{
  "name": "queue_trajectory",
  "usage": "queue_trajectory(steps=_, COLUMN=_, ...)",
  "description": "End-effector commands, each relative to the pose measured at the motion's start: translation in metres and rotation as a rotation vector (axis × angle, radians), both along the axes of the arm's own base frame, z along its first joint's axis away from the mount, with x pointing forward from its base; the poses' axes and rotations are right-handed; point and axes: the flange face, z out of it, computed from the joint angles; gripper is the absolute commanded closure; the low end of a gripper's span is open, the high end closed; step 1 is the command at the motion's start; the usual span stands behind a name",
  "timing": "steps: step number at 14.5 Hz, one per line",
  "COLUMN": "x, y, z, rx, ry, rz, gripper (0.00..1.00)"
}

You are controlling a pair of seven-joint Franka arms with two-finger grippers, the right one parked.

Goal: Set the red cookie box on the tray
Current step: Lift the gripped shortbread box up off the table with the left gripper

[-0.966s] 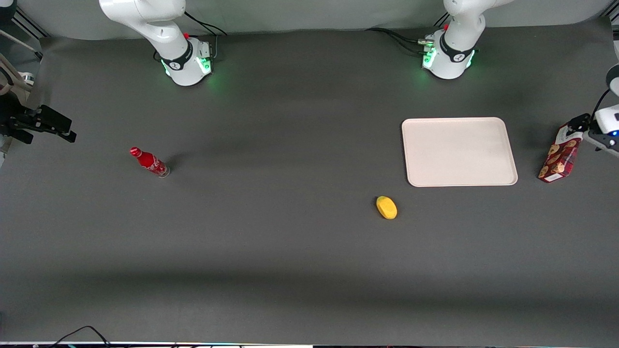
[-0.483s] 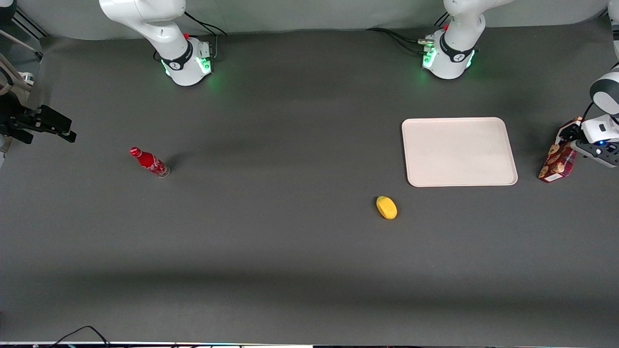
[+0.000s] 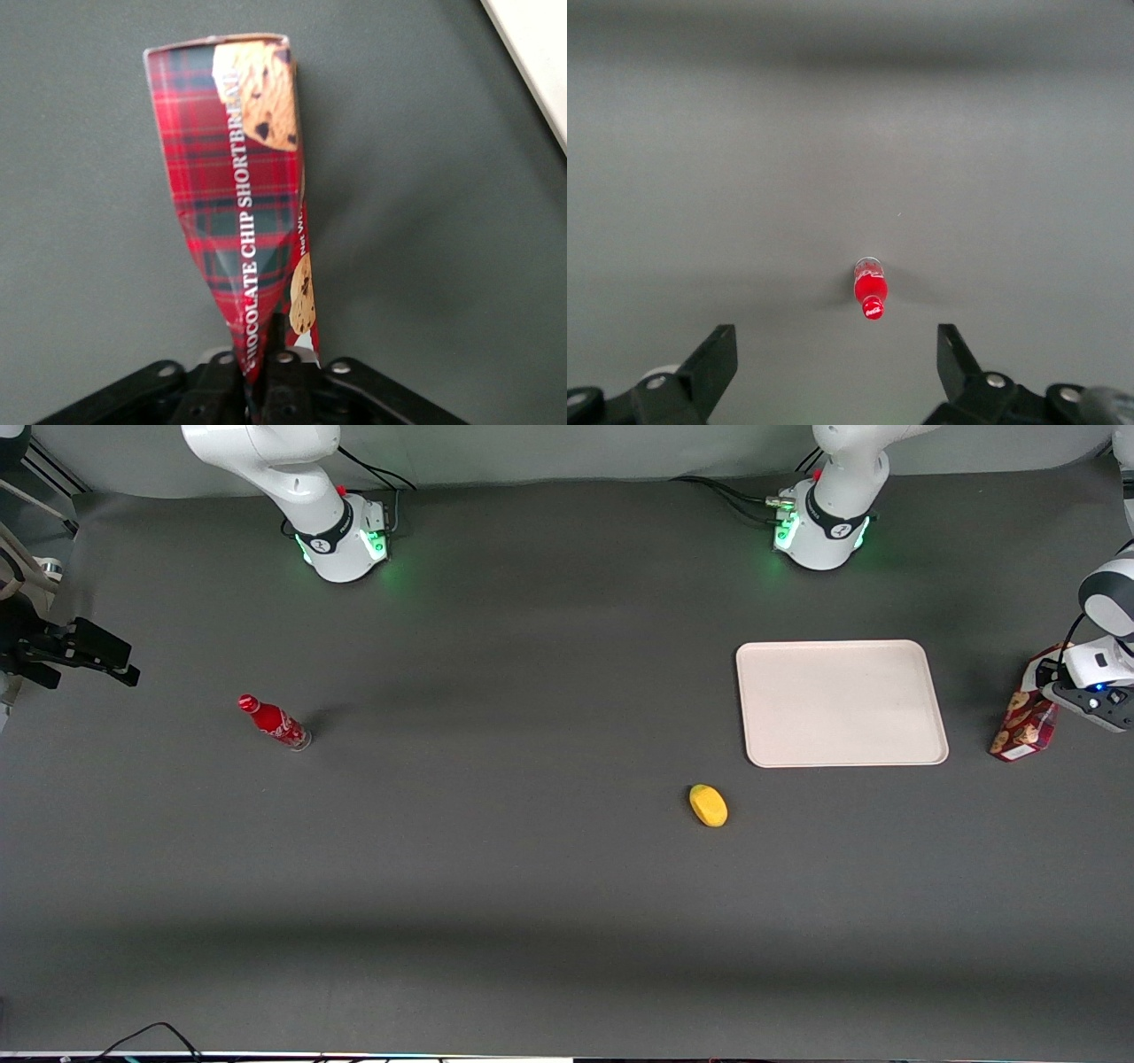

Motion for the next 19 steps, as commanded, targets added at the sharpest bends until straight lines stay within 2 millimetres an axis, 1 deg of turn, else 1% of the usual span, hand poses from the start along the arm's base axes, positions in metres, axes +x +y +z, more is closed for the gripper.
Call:
queue_trajectory(steps=1, x=-0.001, y=-0.001, z=0.013, rx=-0.025, ry=0.002, rz=-0.007, gripper=1.0)
queue_trajectory(steps=2, x=0.002, y=0.0, z=0.029, rx=-0.037, ry=0.005, rz=0.0, gripper=1.0)
queue_trajectory(steps=3, x=0.006, y=0.0, z=0.048, rx=-0.056, ry=0.019, rz=0.006, gripper=1.0)
queue_trajectory(steps=5, x=0.014, y=0.004, z=0.093, rx=-0.091, ry=0.047, rz=0.03, gripper=1.0)
queue_trajectory(steps=7, x=0.013, y=0.003, z=0.132, rx=-0.1, ry=0.039, rz=0.113, gripper=1.0)
queue_trajectory(steps=8, x=0.012, y=-0.002, z=0.148, rx=-0.1, ry=0.031, rz=0.185, gripper=1.0)
queue_trajectory(steps=9, x=0.014, y=-0.013, z=0.164, rx=-0.099, ry=0.028, rz=0.272, gripper=1.0)
queue_trajectory(steps=10, x=0.022, y=-0.031, z=0.178, rx=-0.095, ry=0.032, rz=0.337, gripper=1.0)
queue_trajectory(steps=12, x=0.038, y=-0.071, z=0.197, rx=-0.073, ry=0.036, rz=0.463, gripper=1.0)
queue_trajectory(steps=13, x=0.046, y=-0.093, z=0.202, rx=-0.057, ry=0.036, rz=0.514, gripper=1.0)
queue_trajectory(steps=15, x=0.061, y=-0.139, z=0.201, rx=-0.009, ry=0.063, rz=0.608, gripper=1.0)
queue_trajectory(steps=16, x=0.065, y=-0.157, z=0.197, rx=0.039, ry=0.071, rz=0.63, gripper=1.0)
queue_trajectory(steps=17, x=0.067, y=-0.173, z=0.187, rx=0.072, ry=0.086, rz=0.642, gripper=1.0)
queue_trajectory(steps=18, x=0.066, y=-0.184, z=0.175, rx=0.083, ry=0.097, rz=0.655, gripper=1.0)
queue_trajectory(steps=19, x=0.061, y=-0.189, z=0.161, rx=0.086, ry=0.117, rz=0.654, gripper=1.0)
